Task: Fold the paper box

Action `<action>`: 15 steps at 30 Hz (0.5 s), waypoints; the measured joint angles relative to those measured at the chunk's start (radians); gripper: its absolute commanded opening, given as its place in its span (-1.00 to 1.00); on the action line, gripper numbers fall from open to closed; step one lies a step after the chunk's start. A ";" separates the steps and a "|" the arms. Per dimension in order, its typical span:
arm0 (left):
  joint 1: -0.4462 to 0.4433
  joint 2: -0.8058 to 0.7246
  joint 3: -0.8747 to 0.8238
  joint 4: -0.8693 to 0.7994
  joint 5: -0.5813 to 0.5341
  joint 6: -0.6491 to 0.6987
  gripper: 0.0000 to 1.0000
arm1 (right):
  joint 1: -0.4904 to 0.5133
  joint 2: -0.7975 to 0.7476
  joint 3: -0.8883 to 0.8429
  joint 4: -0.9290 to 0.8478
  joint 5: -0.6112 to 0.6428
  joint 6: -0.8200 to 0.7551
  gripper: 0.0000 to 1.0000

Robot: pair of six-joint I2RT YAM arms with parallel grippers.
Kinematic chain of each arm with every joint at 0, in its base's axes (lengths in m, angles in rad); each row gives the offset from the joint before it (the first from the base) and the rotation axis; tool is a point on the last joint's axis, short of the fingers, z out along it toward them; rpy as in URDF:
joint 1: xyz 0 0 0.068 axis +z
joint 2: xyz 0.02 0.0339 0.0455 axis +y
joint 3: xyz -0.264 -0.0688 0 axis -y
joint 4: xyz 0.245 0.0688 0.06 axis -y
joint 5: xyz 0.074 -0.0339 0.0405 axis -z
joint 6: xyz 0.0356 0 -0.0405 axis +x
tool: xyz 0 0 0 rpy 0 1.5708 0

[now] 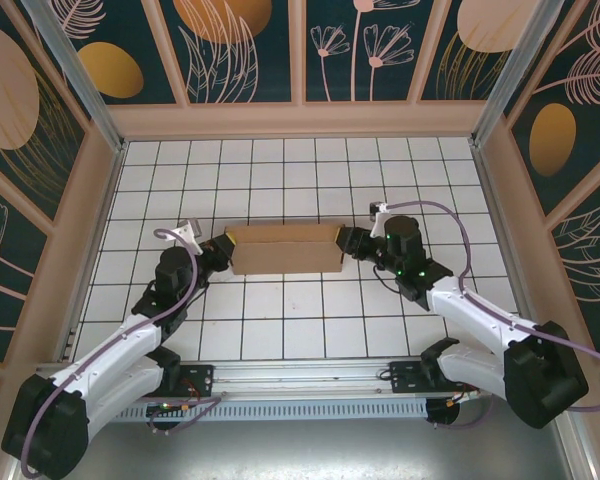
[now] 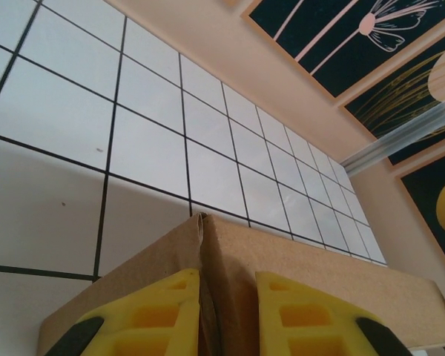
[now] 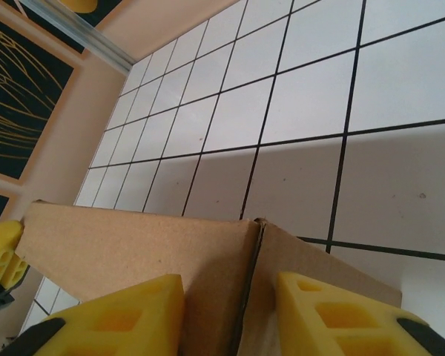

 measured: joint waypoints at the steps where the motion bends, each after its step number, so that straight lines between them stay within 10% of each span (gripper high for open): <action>1: 0.000 -0.005 0.000 0.001 0.005 -0.010 -0.90 | -0.002 0.001 0.014 -0.019 0.001 0.005 -0.22; 15: 0.008 0.312 0.232 0.130 -0.029 -0.018 -1.00 | -0.150 0.203 0.253 0.037 -0.031 0.014 -0.22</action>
